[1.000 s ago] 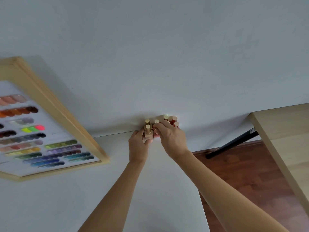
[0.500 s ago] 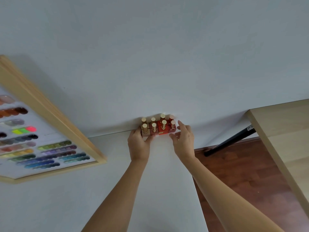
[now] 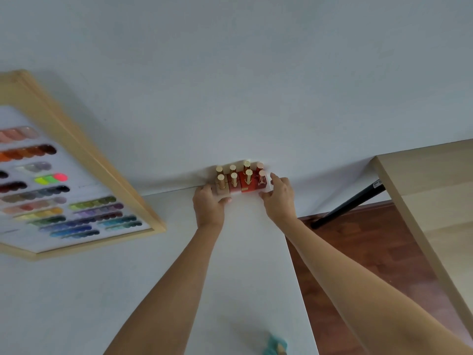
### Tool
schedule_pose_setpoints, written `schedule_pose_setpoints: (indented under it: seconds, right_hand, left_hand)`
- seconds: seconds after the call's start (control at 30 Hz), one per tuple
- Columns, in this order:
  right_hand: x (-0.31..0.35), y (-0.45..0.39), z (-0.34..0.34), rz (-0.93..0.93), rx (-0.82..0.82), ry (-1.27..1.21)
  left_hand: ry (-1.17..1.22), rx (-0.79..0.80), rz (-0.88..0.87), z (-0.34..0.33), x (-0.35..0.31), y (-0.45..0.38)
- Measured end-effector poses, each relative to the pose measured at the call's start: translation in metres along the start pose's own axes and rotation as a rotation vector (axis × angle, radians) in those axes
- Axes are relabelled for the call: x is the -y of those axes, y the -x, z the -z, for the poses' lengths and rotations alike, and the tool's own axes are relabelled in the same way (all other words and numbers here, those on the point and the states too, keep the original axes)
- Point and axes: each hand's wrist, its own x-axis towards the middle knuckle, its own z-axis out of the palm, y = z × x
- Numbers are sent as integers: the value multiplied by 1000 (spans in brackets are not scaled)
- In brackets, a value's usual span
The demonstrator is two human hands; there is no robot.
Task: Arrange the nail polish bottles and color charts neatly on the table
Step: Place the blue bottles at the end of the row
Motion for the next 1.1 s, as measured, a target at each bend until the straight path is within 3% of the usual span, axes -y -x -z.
schedule_pose_setpoints:
  seconds: [0.1,0.3,0.6,0.7,0.9,1.1]
  right_hand:
    - [-6,25,17,7,41,64]
    - [-22,119,67,166,215,135]
    - [-49,241,101,181,543,201]
    - [-52,261,100,190,569,197]
    - [-46,275,93,247,532,202]
    - [-38,277,88,252,504,244]
  left_hand:
    - [-54,18,-56,19,5,25]
    - [55,164,-193,64,22,126]
    - [164,659,-137,93,38,268]
    - [122,654,-206,85,35,289]
    - [73,445,-295,67,27,301]
    - [-21,375,-369,65,30,305]
